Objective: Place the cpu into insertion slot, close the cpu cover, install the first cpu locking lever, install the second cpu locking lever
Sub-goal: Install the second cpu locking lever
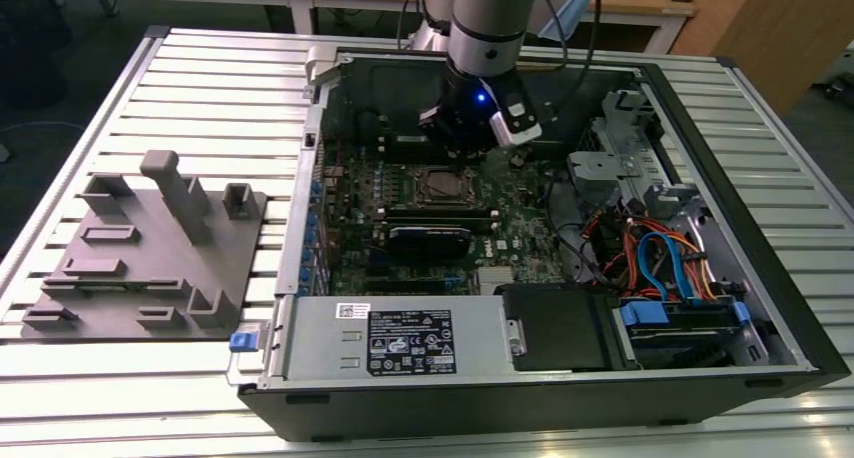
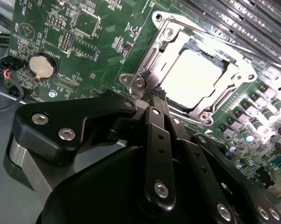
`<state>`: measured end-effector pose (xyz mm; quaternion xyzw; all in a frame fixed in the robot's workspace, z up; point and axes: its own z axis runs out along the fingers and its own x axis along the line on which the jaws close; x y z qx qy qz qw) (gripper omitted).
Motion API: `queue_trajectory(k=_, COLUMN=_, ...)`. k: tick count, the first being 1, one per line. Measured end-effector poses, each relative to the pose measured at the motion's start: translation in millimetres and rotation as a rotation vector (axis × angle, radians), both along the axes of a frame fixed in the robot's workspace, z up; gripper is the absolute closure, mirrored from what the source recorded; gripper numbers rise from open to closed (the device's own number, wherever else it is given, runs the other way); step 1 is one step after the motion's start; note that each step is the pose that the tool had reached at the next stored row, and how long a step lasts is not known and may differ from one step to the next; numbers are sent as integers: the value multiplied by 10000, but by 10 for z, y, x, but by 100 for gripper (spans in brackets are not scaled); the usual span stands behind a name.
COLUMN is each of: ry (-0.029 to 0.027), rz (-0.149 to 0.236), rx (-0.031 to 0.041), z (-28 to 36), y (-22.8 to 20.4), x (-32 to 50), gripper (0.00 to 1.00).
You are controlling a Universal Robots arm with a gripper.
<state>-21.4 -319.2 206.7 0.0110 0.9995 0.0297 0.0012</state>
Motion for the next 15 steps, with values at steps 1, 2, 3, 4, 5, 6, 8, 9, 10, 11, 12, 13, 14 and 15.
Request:
queue_trajectory(k=1, ry=-1, rz=0, rx=1, z=0, y=-2, x=0, gripper=89)
queue_trajectory(k=2, ry=0, rz=-2, rx=1, z=0, y=-2, x=0, gripper=89)
queue_trajectory(k=3, ry=0, rz=-1, rx=0, z=0, y=-3, x=0, gripper=89)
queue_trajectory(k=4, ry=0, rz=0, rx=0, z=0, y=-3, x=0, gripper=89)
queue_trajectory(k=5, ry=0, rz=0, rx=0, z=0, y=-4, x=0, gripper=89)
queue_trajectory(k=6, ry=0, rz=0, rx=0, z=0, y=-4, x=0, gripper=89)
queue_trajectory(k=8, ry=2, rz=1, rx=-4, z=6, y=-5, x=0, gripper=89)
queue_trajectory(k=9, ry=0, rz=0, rx=-2, z=15, y=-5, x=0, gripper=89)
queue_trajectory(k=10, ry=0, rz=0, rx=0, z=28, y=-4, x=0, gripper=89)
queue_trajectory(k=11, ry=0, rz=0, rx=-1, z=45, y=-4, x=0, gripper=89)
queue_trajectory(k=12, ry=0, rz=0, rx=0, z=61, y=-4, x=0, gripper=89)
queue_trajectory(k=13, ry=0, rz=0, rx=0, z=78, y=-4, x=0, gripper=89)
queue_trajectory(k=14, ry=0, rz=0, rx=0, z=89, y=-4, x=0, gripper=89)
queue_trajectory(k=15, ry=0, rz=1, rx=-1, z=94, y=-4, x=0, gripper=89)
